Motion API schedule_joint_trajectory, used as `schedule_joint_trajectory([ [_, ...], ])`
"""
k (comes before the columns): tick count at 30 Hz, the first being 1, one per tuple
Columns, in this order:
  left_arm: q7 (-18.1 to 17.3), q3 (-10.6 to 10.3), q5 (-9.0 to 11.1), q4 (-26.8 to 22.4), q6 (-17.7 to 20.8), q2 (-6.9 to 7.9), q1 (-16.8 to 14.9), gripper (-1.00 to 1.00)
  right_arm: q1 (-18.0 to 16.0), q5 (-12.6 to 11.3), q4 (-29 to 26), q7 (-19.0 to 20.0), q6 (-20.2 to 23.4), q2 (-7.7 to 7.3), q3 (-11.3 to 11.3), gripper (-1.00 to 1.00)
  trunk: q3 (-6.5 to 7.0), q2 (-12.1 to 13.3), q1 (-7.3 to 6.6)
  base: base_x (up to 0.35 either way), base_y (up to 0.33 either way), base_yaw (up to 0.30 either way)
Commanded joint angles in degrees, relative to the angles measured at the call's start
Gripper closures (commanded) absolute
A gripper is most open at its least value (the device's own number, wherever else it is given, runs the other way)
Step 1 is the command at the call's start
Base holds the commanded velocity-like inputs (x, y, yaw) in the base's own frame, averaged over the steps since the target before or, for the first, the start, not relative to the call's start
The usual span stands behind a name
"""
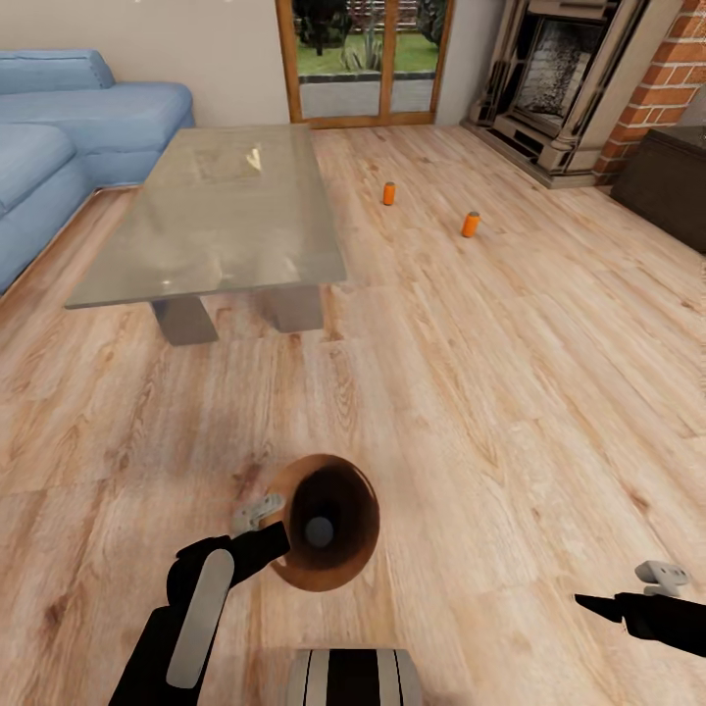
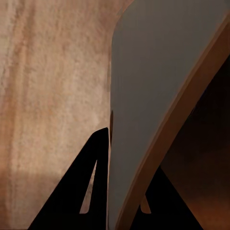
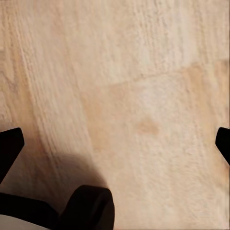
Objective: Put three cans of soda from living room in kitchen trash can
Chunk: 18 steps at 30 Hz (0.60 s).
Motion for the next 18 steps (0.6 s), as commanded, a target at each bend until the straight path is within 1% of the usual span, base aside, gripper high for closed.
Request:
schedule_joint_trajectory([
  [1, 0.3, -0.1, 1.0, 0.0, -0.3, 0.00, 0.0, 1.00, 0.0, 0.0, 0.0, 0.0, 0.0, 0.01, 0.0, -1.00, 0.00, 0.0, -0.01, 0.000, -0.323, 0.000],
  [18, 0.3, -0.1, 1.0, 0.0, -0.3, 0.00, 0.0, 1.00, 0.0, 0.0, 0.0, 0.0, 0.2, 0.04, 0.3, -1.00, 0.00, 0.0, -0.01, 0.000, -0.323, 0.000],
])
